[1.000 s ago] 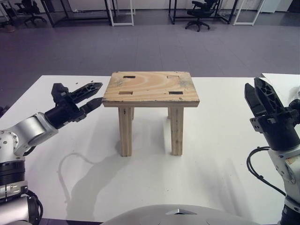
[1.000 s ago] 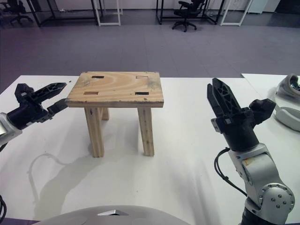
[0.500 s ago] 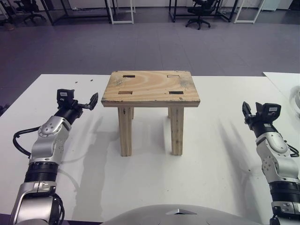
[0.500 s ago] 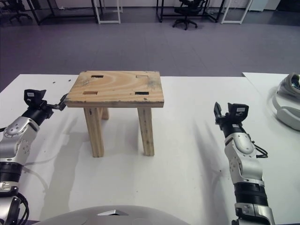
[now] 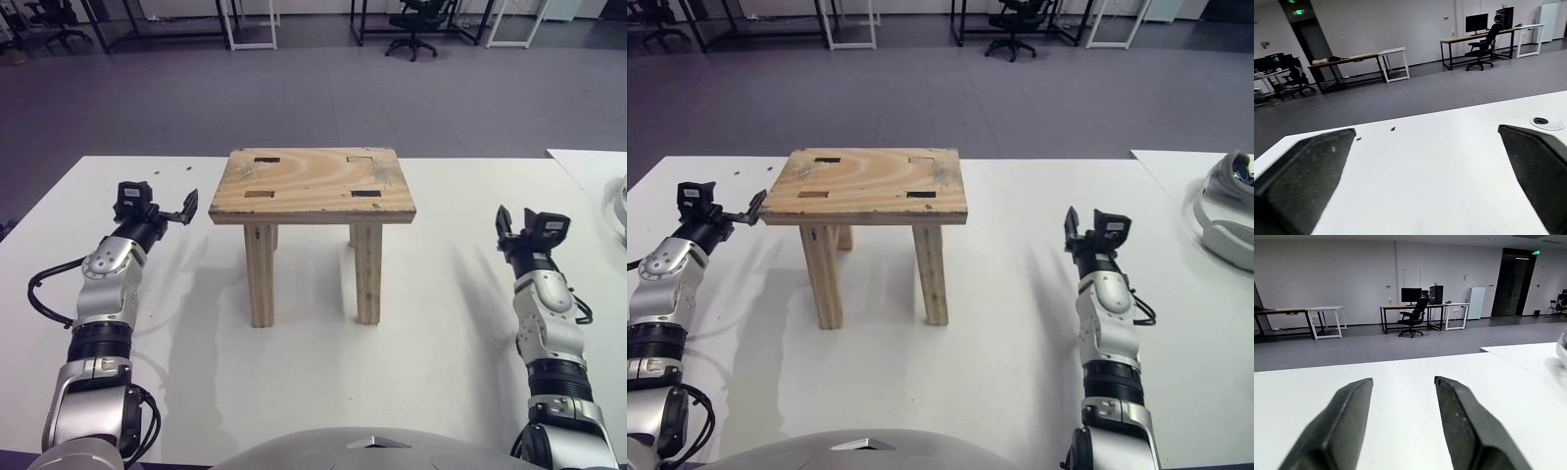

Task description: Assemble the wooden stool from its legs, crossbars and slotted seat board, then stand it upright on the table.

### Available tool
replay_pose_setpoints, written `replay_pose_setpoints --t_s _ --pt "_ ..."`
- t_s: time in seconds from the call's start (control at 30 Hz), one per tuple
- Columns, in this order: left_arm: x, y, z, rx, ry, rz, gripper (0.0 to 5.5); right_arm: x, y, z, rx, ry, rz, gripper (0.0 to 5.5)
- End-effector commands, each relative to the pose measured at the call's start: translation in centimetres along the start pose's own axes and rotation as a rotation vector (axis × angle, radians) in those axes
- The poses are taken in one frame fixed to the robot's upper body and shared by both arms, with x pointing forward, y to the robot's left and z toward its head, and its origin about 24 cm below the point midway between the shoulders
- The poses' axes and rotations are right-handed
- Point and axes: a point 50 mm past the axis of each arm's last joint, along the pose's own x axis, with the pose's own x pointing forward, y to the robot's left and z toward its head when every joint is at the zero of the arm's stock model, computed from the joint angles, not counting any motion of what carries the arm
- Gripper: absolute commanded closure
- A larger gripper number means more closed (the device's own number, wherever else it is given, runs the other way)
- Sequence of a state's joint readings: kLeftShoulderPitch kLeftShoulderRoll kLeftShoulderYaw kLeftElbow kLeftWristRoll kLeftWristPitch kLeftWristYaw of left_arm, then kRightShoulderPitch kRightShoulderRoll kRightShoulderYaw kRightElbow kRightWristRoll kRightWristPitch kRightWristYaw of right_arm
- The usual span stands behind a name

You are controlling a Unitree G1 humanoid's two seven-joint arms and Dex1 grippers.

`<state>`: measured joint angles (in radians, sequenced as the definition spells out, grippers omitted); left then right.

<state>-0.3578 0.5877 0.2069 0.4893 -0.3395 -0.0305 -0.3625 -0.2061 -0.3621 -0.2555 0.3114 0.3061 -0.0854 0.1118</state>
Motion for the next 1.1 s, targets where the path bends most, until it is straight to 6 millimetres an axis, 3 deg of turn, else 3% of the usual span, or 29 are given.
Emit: replay_pose_setpoints --t_s 0.03,0.2,0.47,0.7,1.1 --pt "-0.2 1.6 0.5 0.043 0.003 0.050 0.13 0.1 -0.6 -0.2 -0.033 -0.017 -0.055 3.15" --pt "-0.8 1.2 0.2 0.043 -0.009 0.066 0.13 0.7 -2.4 0.5 -0.064 -0.045 -0.051 3.15" --pt "-1.9 -0.2 -1.2 0.055 -0.006 0.105 0.13 2.8 -3.1 1.9 -0.085 -0.039 0.006 3.15" --pt "-0.4 -1.0 -0.4 0.047 -0.032 0.100 0.13 2.5 -5.0 2.3 -0.085 -0.049 -0.027 3.15" --pt "-0.2 -2.2 -1.5 0.027 -0.055 0.141 0.13 3.9 -4.4 2.7 -0.037 -0.037 0.051 3.15"
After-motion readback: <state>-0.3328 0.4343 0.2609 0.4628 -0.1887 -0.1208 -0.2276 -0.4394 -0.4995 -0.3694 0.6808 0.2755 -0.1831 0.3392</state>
